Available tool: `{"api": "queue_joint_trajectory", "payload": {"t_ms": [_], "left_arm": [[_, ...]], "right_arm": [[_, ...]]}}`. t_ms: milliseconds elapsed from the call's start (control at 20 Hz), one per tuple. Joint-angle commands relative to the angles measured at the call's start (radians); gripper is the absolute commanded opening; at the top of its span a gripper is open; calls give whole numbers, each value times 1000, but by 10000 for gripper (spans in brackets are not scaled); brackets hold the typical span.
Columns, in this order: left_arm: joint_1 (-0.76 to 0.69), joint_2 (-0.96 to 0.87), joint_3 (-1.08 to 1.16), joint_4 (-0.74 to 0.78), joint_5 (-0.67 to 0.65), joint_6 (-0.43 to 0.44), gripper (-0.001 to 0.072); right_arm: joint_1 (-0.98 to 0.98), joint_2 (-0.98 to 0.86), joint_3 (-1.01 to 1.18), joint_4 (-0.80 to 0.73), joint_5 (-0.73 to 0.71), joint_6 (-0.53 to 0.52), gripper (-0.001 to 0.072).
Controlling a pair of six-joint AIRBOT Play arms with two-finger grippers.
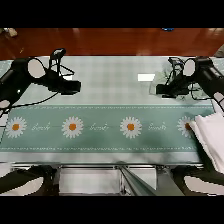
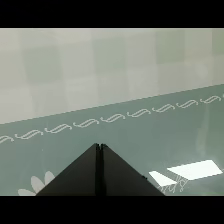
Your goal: Fold the shirts.
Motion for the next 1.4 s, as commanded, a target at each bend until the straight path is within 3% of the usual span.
{"api": "queue_joint_trajectory", "payload": {"t_ms": [0,750,1000,1050,1100,1150,1250,1350], "left_arm": [[0,-1,0,0,0,0,23],[0,-1,0,0,0,0,23],[7,-1,0,-1,111,7,23],[6,-1,-1,-1,144,9,23],[7,-2,-1,6,183,8,28],[12,-5,0,23,222,9,98],[26,-16,0,99,263,7,505],[63,-22,0,173,233,2,507]], "right_arm": [[0,-1,1,0,0,0,25],[0,-1,1,0,-7,0,25],[-2,-1,1,-7,-270,0,27],[-4,-1,1,-37,-351,0,63],[-4,-1,1,-108,-437,1,268],[-4,-1,1,-199,-514,2,419],[-25,-2,1,-388,-629,80,415],[-103,-30,23,-438,-649,153,415]]}}
